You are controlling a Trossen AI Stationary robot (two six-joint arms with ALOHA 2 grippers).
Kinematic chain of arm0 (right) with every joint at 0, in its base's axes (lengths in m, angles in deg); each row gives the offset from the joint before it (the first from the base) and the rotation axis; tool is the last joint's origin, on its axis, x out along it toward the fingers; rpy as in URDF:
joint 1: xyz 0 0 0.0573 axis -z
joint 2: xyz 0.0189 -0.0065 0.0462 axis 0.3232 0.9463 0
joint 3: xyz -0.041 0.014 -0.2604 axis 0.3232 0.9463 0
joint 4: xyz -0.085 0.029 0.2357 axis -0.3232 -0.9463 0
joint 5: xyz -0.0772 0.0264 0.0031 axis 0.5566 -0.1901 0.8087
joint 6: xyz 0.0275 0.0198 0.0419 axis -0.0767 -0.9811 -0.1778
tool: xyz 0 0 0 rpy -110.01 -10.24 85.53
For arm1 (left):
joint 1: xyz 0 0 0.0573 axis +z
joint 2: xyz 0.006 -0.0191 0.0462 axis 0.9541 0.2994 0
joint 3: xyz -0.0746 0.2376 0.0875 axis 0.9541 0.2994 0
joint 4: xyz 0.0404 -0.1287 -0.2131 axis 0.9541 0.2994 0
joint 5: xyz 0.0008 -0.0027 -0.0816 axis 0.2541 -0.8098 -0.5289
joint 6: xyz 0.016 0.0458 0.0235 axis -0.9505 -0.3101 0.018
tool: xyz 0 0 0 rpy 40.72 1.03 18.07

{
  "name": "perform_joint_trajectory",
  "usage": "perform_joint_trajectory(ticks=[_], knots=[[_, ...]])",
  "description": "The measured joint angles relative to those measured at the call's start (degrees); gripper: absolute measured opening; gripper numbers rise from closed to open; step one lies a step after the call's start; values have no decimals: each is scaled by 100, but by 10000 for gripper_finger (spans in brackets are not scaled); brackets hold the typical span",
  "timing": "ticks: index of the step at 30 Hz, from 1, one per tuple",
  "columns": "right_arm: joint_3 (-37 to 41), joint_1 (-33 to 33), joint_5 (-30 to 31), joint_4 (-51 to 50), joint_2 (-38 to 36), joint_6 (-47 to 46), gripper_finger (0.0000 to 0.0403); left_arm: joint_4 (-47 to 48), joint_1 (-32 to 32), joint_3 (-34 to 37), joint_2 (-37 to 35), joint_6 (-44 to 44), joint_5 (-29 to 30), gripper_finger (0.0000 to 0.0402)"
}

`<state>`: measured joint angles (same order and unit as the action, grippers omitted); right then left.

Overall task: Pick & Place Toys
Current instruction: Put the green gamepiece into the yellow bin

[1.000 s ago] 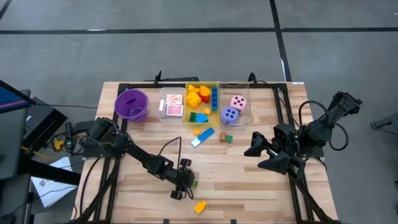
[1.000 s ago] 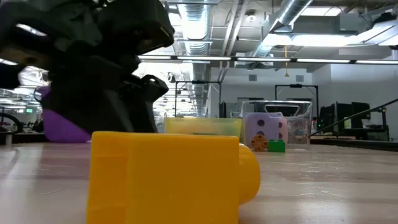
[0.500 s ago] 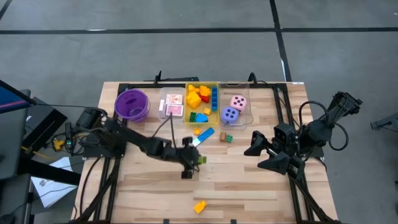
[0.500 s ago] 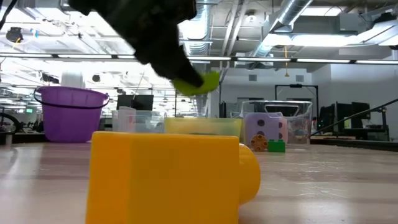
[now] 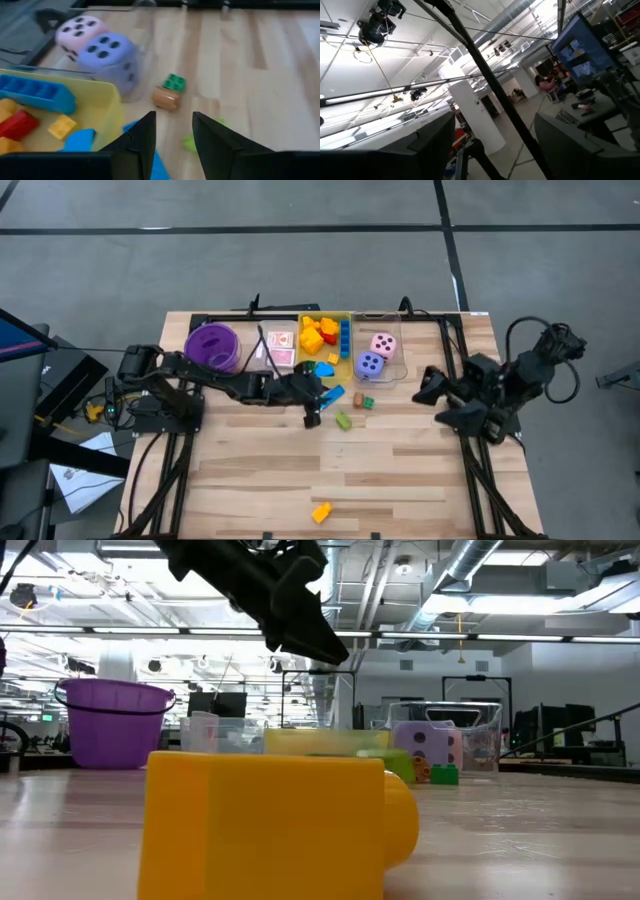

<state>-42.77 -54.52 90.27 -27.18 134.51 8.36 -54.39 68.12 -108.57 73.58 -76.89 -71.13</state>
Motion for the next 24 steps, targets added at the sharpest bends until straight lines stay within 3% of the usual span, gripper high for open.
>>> perform_joint_trajectory(ticks=[10,20,24], knots=[[-2,249,0,-801,-625,11,266,-65,235,0,13,-3,-4,121],[-2,401,2,-1046,-683,7,266,-86,227,0,15,-3,-18,122],[-2,401,2,-1044,-683,7,266,-467,134,0,20,-500,-421,132]])
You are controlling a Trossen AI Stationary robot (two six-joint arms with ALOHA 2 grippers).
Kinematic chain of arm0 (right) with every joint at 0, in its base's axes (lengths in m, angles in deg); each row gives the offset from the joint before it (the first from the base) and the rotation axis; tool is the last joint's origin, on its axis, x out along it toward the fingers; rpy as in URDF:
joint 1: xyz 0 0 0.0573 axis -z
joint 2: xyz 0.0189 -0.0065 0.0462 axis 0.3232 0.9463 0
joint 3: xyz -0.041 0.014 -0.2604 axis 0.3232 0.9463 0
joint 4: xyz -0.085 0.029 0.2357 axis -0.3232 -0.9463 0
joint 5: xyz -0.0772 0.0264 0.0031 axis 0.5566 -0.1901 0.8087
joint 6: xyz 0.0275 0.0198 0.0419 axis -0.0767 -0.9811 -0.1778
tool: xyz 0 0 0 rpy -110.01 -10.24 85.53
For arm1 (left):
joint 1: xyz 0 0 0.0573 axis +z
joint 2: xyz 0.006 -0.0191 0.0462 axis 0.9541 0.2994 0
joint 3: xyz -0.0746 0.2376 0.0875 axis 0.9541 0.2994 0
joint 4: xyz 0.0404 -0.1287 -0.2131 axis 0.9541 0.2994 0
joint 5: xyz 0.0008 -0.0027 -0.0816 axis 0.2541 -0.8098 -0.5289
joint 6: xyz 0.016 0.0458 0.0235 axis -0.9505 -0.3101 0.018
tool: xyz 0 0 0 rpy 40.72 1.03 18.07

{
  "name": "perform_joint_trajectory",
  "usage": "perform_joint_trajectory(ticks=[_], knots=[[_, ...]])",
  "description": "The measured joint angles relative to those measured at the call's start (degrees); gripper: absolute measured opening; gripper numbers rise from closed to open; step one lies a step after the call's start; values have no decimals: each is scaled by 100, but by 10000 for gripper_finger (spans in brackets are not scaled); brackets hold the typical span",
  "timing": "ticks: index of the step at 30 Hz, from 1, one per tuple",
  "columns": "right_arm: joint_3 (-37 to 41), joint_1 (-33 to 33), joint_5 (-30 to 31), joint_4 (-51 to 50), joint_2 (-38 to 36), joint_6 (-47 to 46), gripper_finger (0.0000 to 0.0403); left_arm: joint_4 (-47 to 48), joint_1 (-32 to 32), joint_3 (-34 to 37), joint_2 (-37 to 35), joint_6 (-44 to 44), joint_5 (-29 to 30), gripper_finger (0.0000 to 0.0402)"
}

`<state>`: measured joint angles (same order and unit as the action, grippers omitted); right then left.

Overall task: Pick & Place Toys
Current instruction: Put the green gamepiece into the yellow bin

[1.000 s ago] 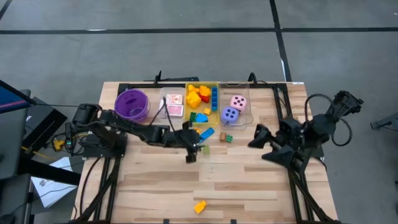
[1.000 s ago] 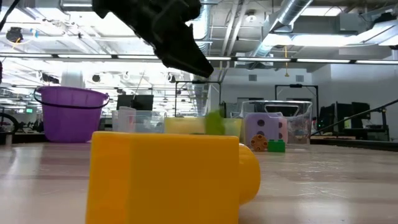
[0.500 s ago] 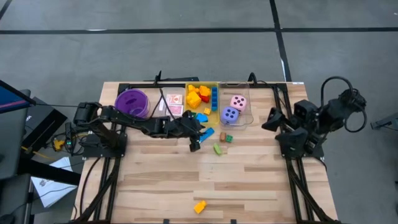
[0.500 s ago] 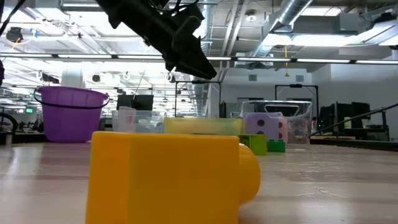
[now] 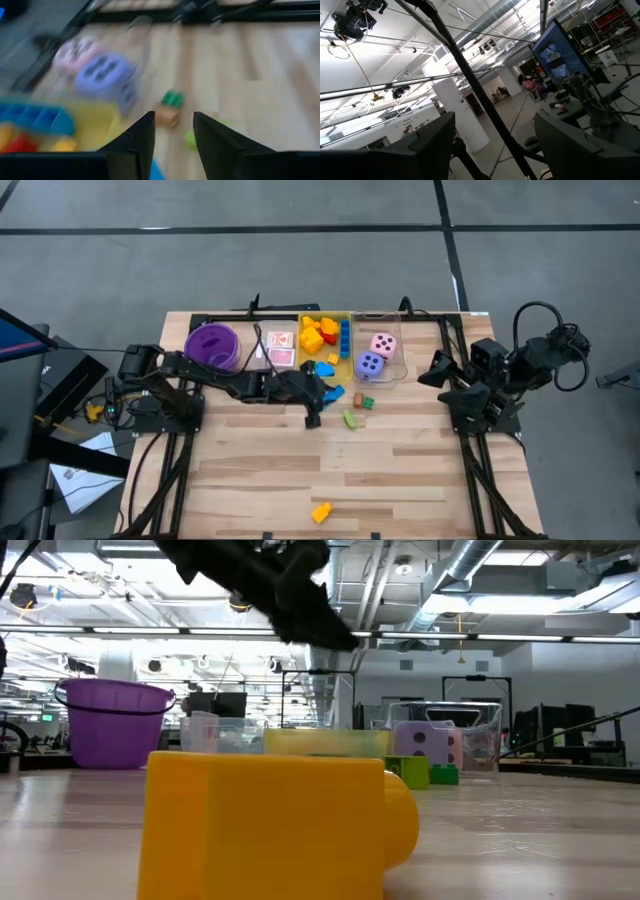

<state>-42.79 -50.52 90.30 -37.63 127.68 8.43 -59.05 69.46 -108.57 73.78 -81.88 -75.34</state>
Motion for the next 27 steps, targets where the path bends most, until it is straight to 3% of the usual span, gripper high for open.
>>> perform_joint_trajectory(ticks=[6,13,18,27], knots=[[0,-2,0,-8,0,0,266,-411,-234,-257,54,-971,-482,183],[0,4,0,-57,4,31,266,137,-187,-1525,762,-1752,-939,247],[-2,2,0,-68,2,29,266,451,-54,-2226,1562,-2145,-1247,256],[-4,-15,0,-136,-22,-57,266,1592,-39,-2407,2276,-2761,-1992,246]])
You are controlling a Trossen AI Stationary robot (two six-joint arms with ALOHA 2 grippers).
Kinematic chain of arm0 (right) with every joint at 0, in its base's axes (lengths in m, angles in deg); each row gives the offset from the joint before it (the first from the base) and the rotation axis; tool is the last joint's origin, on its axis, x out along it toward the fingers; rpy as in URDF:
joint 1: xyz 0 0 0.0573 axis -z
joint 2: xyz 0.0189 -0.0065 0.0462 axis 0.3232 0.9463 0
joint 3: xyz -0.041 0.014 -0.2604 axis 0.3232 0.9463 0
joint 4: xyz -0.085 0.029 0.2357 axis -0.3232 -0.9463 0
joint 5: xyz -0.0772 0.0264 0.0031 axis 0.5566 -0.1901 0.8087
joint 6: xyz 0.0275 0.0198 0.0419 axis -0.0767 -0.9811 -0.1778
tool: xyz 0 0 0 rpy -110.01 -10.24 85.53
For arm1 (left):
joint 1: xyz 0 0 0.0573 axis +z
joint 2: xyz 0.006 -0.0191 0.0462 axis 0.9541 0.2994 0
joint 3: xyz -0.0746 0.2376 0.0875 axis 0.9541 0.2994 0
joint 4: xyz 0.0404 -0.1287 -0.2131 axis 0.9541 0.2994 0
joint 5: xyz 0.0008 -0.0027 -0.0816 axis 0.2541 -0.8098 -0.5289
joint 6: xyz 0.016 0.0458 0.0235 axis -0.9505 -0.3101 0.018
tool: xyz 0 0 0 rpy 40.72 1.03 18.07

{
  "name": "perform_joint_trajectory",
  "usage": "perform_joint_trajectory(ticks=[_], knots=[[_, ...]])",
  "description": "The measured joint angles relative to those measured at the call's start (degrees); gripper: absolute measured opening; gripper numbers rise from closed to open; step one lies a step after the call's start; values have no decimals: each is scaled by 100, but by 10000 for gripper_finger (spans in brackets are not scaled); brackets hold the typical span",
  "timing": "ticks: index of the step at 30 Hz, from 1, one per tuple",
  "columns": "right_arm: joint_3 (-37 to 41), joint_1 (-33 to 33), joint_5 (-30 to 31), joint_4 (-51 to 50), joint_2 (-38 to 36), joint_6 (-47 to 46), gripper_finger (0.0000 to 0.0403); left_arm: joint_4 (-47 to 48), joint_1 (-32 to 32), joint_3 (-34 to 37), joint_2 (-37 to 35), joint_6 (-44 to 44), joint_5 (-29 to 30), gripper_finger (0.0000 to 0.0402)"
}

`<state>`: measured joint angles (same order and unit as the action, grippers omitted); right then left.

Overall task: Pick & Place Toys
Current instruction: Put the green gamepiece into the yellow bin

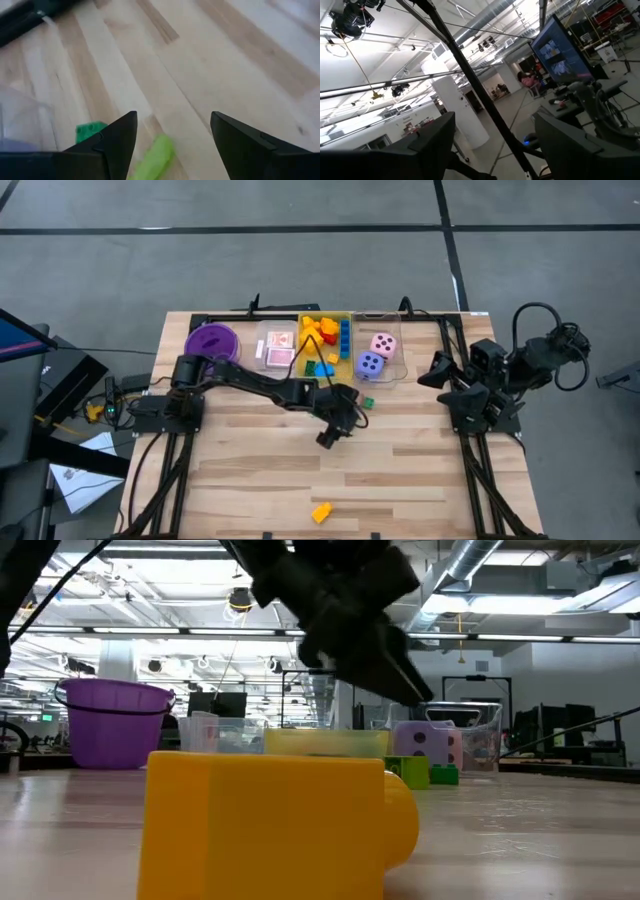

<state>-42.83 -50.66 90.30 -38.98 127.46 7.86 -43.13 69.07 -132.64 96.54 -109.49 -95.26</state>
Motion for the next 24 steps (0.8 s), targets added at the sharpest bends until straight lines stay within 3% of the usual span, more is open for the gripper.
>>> perform_joint_trajectory(ticks=[9,24], knots=[[0,2,0,-175,-10,-111,266,-166,221,-13,216,-583,4,246],[2,2,0,-332,-13,-263,266,-97,400,-5,778,-747,-127,241]])
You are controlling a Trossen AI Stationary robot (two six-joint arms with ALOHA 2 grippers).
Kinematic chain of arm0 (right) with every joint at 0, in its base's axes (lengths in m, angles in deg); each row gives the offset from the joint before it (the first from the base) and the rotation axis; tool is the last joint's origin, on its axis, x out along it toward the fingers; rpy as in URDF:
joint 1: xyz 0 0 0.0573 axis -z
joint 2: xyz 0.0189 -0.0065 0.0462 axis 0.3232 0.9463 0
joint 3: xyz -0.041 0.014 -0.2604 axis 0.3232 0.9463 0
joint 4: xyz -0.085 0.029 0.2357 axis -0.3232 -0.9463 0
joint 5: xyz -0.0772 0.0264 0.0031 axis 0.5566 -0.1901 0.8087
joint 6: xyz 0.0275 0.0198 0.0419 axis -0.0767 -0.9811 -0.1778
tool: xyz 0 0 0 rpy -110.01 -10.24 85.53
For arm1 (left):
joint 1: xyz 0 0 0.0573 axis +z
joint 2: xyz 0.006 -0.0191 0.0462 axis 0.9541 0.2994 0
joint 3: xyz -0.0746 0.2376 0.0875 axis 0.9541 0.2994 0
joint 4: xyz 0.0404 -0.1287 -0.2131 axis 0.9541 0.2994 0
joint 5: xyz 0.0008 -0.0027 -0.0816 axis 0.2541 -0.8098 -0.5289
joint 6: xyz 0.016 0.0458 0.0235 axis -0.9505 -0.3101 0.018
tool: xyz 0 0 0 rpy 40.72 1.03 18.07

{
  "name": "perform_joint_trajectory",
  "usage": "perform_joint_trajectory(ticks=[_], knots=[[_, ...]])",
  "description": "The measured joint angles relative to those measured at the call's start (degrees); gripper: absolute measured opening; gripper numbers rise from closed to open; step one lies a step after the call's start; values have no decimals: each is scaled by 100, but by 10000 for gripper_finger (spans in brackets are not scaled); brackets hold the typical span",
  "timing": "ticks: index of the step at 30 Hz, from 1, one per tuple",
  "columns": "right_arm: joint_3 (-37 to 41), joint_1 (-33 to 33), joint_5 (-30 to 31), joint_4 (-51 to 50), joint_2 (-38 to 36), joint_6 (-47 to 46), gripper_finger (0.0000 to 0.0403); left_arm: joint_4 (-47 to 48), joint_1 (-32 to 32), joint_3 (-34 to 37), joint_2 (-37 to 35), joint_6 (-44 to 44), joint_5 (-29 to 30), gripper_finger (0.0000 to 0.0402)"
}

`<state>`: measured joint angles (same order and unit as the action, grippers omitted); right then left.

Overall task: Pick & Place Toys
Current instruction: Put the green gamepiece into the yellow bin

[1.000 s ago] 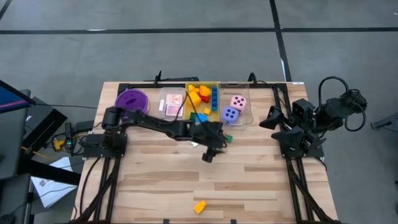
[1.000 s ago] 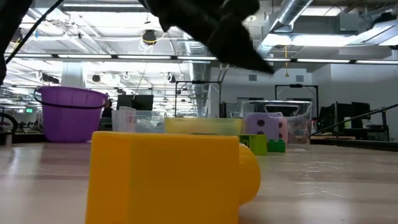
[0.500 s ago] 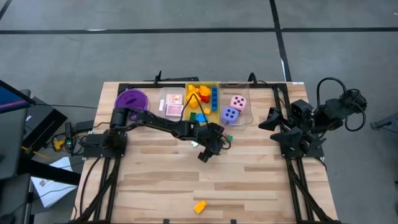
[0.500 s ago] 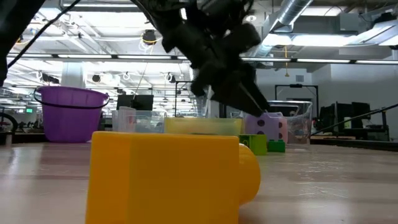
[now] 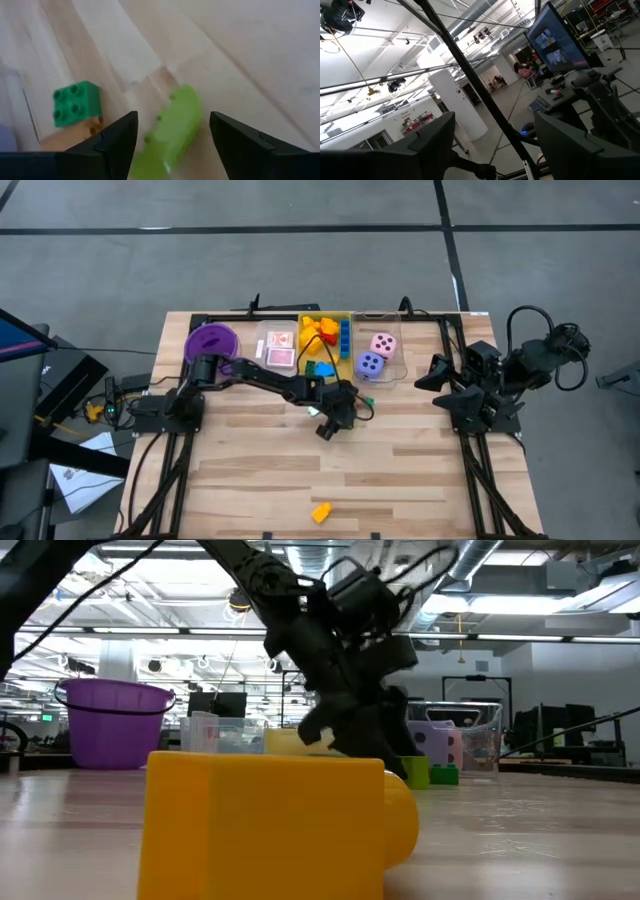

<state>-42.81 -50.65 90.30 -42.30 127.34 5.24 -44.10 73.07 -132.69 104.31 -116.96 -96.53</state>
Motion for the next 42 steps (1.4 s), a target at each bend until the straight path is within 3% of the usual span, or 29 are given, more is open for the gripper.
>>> perform_joint_trajectory(ticks=[13,29,38,42], knots=[[0,-7,0,-31,0,-61,266,126,21,-1,55,484,23,233],[0,-7,0,-34,2,-46,266,134,-13,1,46,1873,67,91],[0,-7,0,-50,2,-42,266,83,-57,6,-243,2125,76,106],[2,-7,0,-68,2,3,266,108,-50,6,-525,2169,330,91]])
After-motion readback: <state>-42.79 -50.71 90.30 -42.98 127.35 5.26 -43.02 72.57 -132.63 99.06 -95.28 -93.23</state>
